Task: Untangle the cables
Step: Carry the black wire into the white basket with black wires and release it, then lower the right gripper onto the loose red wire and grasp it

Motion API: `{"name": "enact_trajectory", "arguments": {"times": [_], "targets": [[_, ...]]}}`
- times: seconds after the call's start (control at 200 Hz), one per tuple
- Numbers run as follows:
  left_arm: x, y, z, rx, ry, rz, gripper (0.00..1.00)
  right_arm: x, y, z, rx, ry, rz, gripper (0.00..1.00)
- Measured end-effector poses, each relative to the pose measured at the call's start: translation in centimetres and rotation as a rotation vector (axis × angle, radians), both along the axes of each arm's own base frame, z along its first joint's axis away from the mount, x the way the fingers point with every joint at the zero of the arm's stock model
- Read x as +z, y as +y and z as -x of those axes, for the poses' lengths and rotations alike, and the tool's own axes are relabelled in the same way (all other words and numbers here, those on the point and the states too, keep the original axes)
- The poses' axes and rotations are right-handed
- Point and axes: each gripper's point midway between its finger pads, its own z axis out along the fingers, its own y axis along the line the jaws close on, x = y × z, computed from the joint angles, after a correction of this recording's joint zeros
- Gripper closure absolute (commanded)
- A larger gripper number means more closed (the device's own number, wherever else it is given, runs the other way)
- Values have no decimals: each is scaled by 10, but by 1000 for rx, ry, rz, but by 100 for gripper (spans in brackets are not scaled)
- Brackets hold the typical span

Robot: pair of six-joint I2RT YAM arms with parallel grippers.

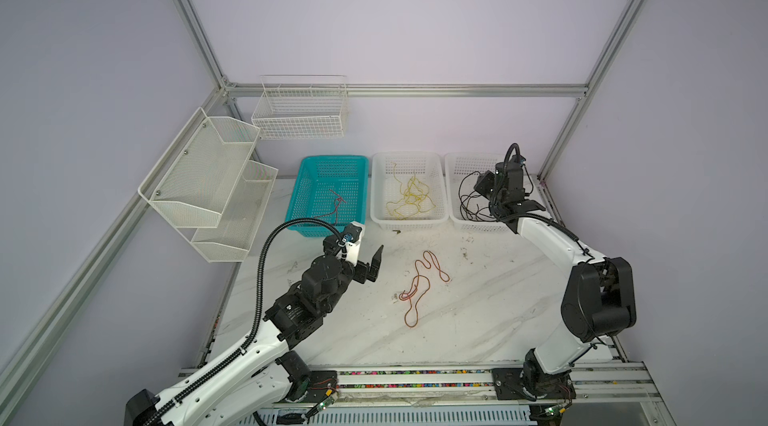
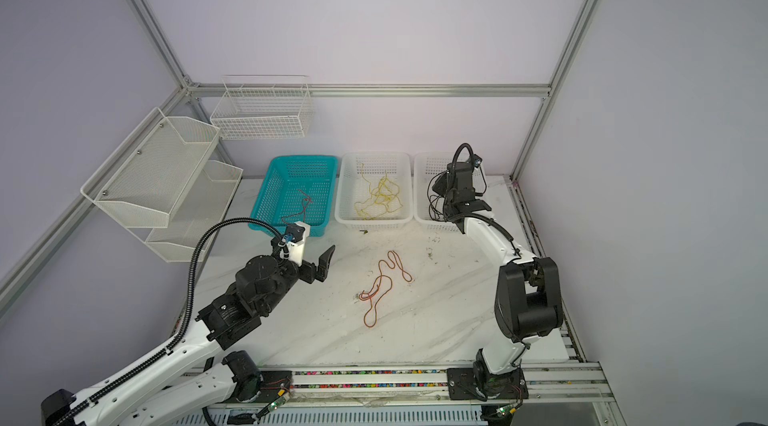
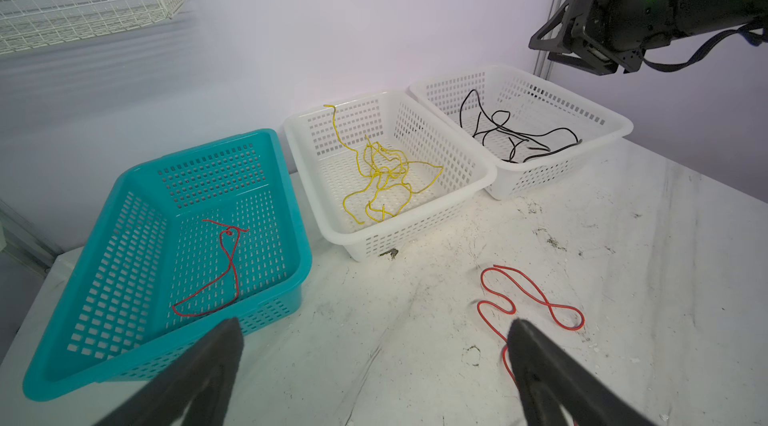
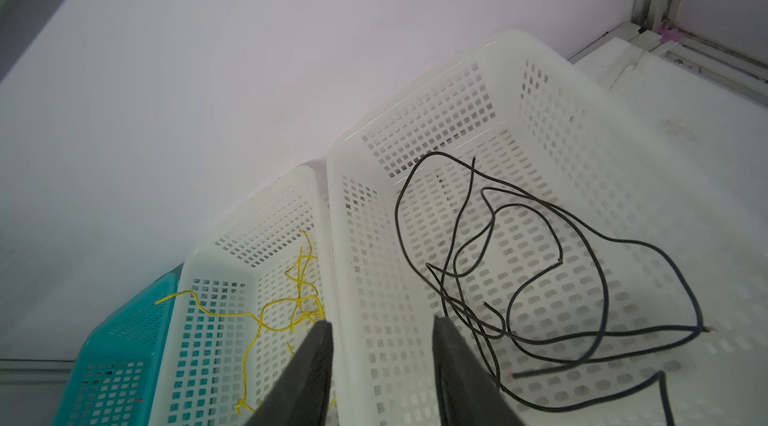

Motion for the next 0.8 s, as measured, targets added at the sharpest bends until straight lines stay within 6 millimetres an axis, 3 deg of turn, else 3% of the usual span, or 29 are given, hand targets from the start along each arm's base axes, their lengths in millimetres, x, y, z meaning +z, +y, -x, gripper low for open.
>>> {"name": "enact_trajectory", "arguments": {"times": [0.205,0.355,0.445,0.67,0.8], "targets": [[0,0,0,-1,1,-1,0,29,-1,20,19,-57,-20,53],[0,-1,0,-3,1,-1,0,26,13,49,128,-60,-59,52],[0,-1,0,-3,1,-1,0,5,25,69,209,-28,-79,52],[0,0,1,-3,1,0,0,-74,73,127,410,142,-65,52],[-1,0,1,-2,3,-2,0,-103,99,153,504,205,-33,52]]}}
